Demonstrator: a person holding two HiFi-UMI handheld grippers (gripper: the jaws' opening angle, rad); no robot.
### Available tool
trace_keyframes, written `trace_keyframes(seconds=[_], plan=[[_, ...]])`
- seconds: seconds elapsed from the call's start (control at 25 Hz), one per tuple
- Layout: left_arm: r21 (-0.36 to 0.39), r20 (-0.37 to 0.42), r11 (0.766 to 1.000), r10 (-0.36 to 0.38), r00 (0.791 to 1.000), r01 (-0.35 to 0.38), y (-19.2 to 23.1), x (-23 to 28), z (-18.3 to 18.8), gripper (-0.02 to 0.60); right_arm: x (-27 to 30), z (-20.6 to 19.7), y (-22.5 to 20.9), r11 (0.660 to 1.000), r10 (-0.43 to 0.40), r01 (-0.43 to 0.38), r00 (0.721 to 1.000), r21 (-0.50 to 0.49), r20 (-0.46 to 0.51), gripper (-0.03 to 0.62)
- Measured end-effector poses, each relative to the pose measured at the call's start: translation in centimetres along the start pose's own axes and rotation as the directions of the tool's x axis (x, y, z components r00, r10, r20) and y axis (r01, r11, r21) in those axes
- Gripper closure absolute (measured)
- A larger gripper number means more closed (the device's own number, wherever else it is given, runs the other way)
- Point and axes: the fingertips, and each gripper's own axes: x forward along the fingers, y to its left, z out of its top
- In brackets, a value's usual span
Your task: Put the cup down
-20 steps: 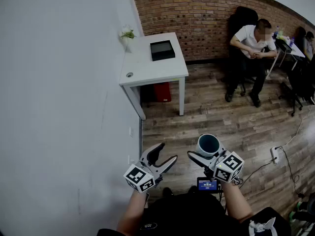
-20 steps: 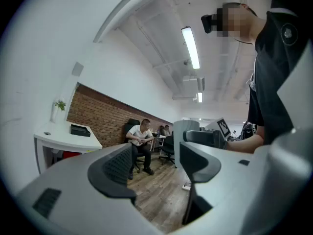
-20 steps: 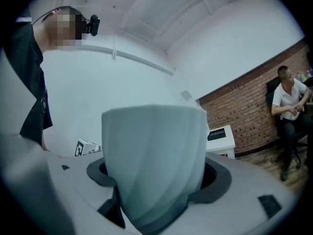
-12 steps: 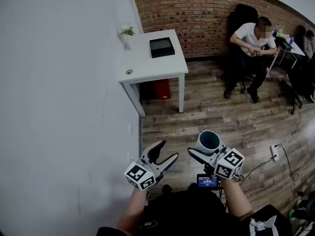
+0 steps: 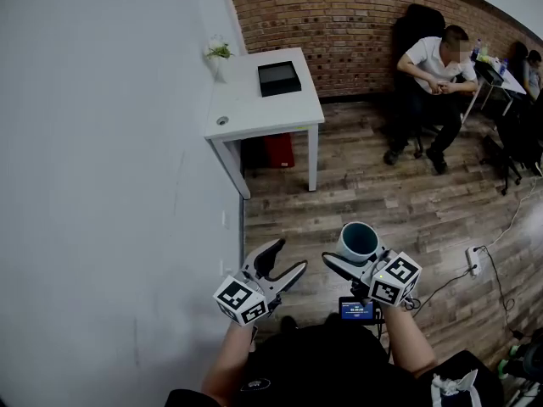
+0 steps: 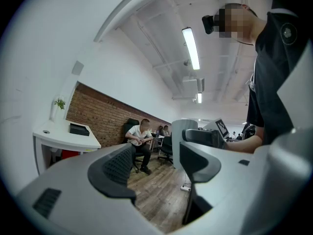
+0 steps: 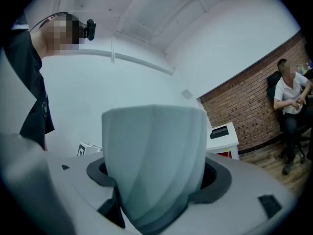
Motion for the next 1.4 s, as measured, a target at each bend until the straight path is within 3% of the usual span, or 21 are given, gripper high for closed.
trace_keyframes(seconds=[0.84, 1.04, 1.4], plan=[[-0.003, -0.004, 1.0, 0.02, 1.0, -0.02, -0.2, 0.9, 0.1, 0.278, -0.9, 0.3, 0.0, 0.998, 0.047, -0.047, 0.999, 0.028, 0.002, 0.194], [-0.033, 0.034, 0.999, 0.027, 0.999, -0.026, -0.4, 2.9, 0.5, 0.279, -3.0, 0.4, -2.3, 0.999, 0.032, -0.032, 0.999, 0.044, 0.009, 0.194], [-0.025, -0.008, 0.993, 0.111, 0.994, -0.111, -0.2, 5.0, -1.1, 0.279, -5.3, -0.2, -7.2, 0.994, 0.014, -0.018, 0.999, 0.106, 0.034, 0.194]])
